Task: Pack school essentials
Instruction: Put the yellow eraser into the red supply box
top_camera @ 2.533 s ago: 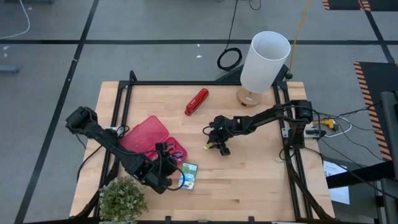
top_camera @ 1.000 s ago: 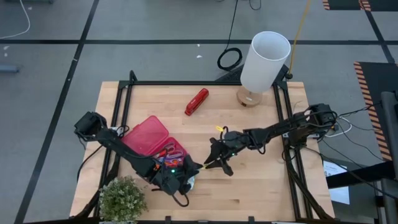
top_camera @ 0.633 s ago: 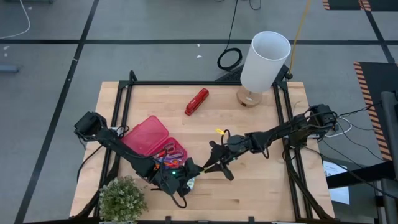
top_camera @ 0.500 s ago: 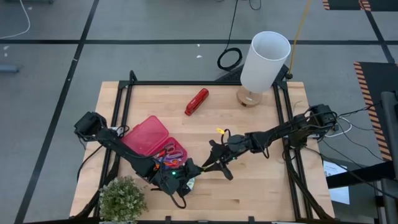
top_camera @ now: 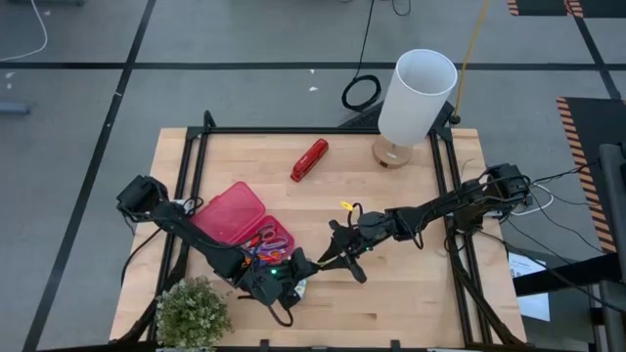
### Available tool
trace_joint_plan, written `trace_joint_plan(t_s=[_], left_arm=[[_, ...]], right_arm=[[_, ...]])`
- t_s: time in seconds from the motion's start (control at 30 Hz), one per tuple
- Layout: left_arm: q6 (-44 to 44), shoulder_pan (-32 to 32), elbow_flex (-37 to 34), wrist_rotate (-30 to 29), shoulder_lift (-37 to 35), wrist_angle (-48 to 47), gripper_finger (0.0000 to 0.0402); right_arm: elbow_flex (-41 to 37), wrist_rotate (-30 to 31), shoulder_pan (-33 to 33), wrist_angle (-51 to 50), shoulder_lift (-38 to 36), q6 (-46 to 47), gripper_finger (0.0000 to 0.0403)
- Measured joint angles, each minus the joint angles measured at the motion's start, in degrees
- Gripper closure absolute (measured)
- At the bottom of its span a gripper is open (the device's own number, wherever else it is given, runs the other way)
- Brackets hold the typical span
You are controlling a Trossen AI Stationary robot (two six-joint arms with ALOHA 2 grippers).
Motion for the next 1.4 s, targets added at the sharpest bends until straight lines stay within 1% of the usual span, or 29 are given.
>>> trace_joint_plan(t_s=[0.4, 0.5, 0.67, 0.77, 0.87, 1.0, 1.07, 1.17, 1.27, 1.33, 1.4], left_arm=[[-2.27, 0.29, 0.00, 0.08, -0.02, -0.02, 0.0314], [-2.44, 0.29, 0.00, 0.08, -0.02, -0.02, 0.0329], [-2.83, 0.29, 0.00, 0.08, -0.09, -0.07, 0.0370], [-2.84, 0.27, 0.00, 0.10, -0.09, -0.07, 0.0381], [-4.12, 0.29, 0.00, 0.15, -0.09, -0.17, 0.0374], [-6.46, -0.06, 0.00, 0.14, -0.09, -1.49, 0.0358], [-8.23, -0.62, 0.00, 0.15, -0.09, -3.22, 0.0360], [-13.08, -1.90, 0.02, 0.09, -0.11, -6.81, 0.0374], [-20.19, -3.31, 0.02, -0.50, -0.20, -13.07, 0.0382], [-24.82, -4.45, 0.02, -1.22, -0.21, -17.70, 0.0380], [-29.53, -5.80, 0.02, -1.95, -0.47, -22.49, 0.0370]], right_arm=[[0.00, -0.05, -0.02, -0.07, 0.00, -0.31, 0.0325], [0.00, -0.05, -0.02, -0.07, 0.00, -0.31, 0.0325], [0.00, -0.10, -0.02, -0.09, 0.00, -0.33, 0.0325], [0.00, -0.16, -0.02, -0.12, 0.00, 0.95, 0.0316], [0.00, -0.23, 0.15, -0.66, 0.00, 1.20, 0.0277], [0.02, -0.30, 0.17, -2.65, -0.10, 2.57, 0.0194], [0.02, -0.31, -0.03, -6.67, -0.79, 2.69, 0.0152], [0.04, -0.02, -0.47, -12.75, -2.71, 2.65, 0.0103], [0.04, 1.70, -0.63, -17.92, -4.66, 2.40, 0.0073], [0.04, 3.31, -0.61, -21.12, -5.85, 1.41, 0.0064], [0.09, 3.62, -0.57, -21.76, -6.01, 1.05, 0.0063]])
